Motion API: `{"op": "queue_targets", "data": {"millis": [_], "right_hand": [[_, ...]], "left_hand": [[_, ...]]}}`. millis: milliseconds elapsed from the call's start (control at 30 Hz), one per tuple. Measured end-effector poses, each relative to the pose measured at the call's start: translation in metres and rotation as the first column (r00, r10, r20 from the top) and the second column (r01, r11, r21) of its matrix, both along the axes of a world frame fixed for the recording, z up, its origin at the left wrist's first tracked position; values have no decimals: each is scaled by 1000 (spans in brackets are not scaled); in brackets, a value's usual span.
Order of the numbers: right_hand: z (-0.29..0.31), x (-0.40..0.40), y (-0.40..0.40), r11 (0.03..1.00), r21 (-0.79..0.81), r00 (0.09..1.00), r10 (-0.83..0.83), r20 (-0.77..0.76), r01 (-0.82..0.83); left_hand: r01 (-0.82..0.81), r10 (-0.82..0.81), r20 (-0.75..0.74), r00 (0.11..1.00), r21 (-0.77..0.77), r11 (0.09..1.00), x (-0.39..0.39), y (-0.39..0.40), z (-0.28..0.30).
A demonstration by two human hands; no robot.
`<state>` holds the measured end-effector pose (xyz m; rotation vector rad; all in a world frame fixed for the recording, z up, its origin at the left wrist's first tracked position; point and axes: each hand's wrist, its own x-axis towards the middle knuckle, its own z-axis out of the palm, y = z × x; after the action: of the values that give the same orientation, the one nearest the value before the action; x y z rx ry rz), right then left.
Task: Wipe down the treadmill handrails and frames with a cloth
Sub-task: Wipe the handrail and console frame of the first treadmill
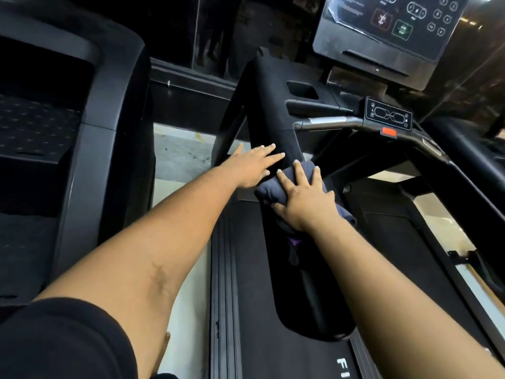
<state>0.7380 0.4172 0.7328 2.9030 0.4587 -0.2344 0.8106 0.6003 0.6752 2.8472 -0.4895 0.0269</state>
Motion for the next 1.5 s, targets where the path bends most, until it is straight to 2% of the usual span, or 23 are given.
{"op": "queue_targets", "data": {"millis": [200,467,600,667,867,933,1000,1133,1267,1367,1433,1500], "right_hand": [[-6,-69,-30,988,-150,999,37,-10,-38],[-1,98,44,1000,-13,1000,-16,14,16],[-7,50,12,997,-71,999,43,11,-42],[-6,28,0,997,-79,1000,17,-20,-18],[-6,134,50,1000,18,999,-18,45,17],[-4,155,60,999,-41,999,-18,27,19],[-5,141,57,991,-123,998,56,27,-53],[-16,56,21,898,-266,927,374,36,-352],[-6,91,45,872,-325,928,366,-60,-365],[-15,124,79,828,-449,940,323,-108,-336],[-23,114,81,758,-523,917,373,-143,-390],[-22,74,69,670,-555,867,431,-249,-493]], "left_hand": [[62,-62,12,998,15,998,33,20,-4],[59,-60,28,998,37,998,100,46,2],[145,-149,39,988,84,986,129,61,6],[183,-188,50,981,94,979,143,70,1],[197,-198,97,975,21,980,171,69,-3],[189,-186,109,977,-19,982,173,68,-6],[182,-176,110,978,-51,982,167,66,-14],[168,-160,78,984,-120,978,150,61,-23],[149,-142,60,988,-136,979,141,64,-30],[113,-108,39,993,-173,978,135,63,-31],[86,-81,35,996,-177,981,129,63,-32],[76,-74,16,997,-181,981,118,60,-34]]}}
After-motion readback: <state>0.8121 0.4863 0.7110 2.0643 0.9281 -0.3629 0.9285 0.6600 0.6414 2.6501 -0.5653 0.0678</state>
